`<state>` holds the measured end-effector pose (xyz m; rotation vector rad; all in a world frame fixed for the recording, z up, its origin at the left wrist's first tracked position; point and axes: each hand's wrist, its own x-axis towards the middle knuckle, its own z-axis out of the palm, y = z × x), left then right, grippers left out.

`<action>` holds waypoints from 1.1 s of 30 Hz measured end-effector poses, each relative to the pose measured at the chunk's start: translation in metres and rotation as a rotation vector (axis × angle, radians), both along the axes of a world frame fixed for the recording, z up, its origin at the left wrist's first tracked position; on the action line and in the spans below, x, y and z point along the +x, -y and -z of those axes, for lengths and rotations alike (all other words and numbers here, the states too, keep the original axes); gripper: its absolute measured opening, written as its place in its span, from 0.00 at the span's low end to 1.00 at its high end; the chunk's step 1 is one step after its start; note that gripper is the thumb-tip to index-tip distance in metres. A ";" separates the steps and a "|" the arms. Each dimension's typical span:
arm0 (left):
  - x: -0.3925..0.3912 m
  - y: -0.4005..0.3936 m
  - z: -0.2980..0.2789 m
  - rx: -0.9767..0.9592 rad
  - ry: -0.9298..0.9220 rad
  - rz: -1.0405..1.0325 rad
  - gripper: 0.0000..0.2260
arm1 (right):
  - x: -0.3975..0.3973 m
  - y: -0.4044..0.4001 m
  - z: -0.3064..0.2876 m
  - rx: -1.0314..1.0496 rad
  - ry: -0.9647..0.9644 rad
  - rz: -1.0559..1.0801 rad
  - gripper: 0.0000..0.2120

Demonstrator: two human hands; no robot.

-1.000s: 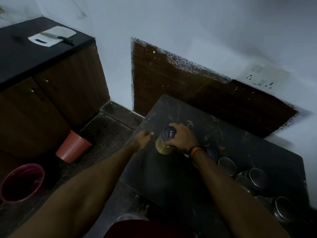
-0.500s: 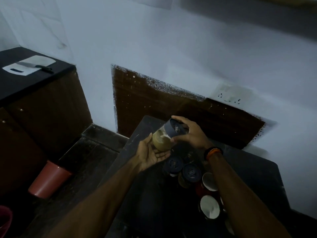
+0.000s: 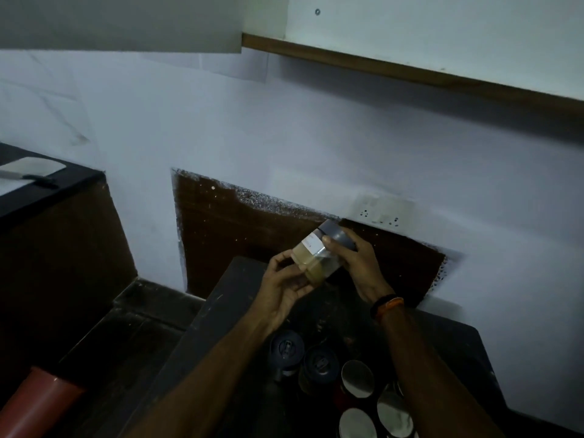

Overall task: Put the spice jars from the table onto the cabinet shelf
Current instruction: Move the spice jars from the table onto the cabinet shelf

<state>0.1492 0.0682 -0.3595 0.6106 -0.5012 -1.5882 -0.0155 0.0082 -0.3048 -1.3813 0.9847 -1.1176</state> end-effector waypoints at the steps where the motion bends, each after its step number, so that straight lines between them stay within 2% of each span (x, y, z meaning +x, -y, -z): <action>1: -0.005 0.003 -0.004 -0.015 0.029 -0.020 0.29 | -0.004 0.001 -0.003 0.011 0.024 0.019 0.24; 6: -0.023 0.014 -0.025 -0.054 0.085 -0.065 0.32 | -0.022 0.011 -0.026 0.014 0.090 -0.026 0.19; 10: -0.028 0.019 -0.049 -0.074 0.024 0.027 0.21 | -0.030 0.023 -0.052 -0.023 0.134 -0.071 0.24; 12: -0.027 0.022 -0.062 -0.101 0.045 0.068 0.19 | -0.032 0.029 -0.065 -0.038 0.149 -0.111 0.26; 16: -0.026 0.029 -0.086 -0.211 0.113 0.050 0.22 | -0.033 0.035 -0.091 -0.071 0.196 -0.148 0.30; 18: -0.027 0.033 -0.097 -0.246 0.132 -0.006 0.26 | -0.031 0.036 -0.103 -0.064 0.224 -0.122 0.30; 25: -0.029 0.041 -0.152 -0.366 0.365 -0.089 0.31 | -0.030 0.034 -0.160 -0.170 0.082 -0.086 0.32; 33: -0.020 0.062 -0.230 -0.524 0.452 -0.111 0.31 | -0.033 0.041 -0.242 -0.351 0.067 -0.082 0.24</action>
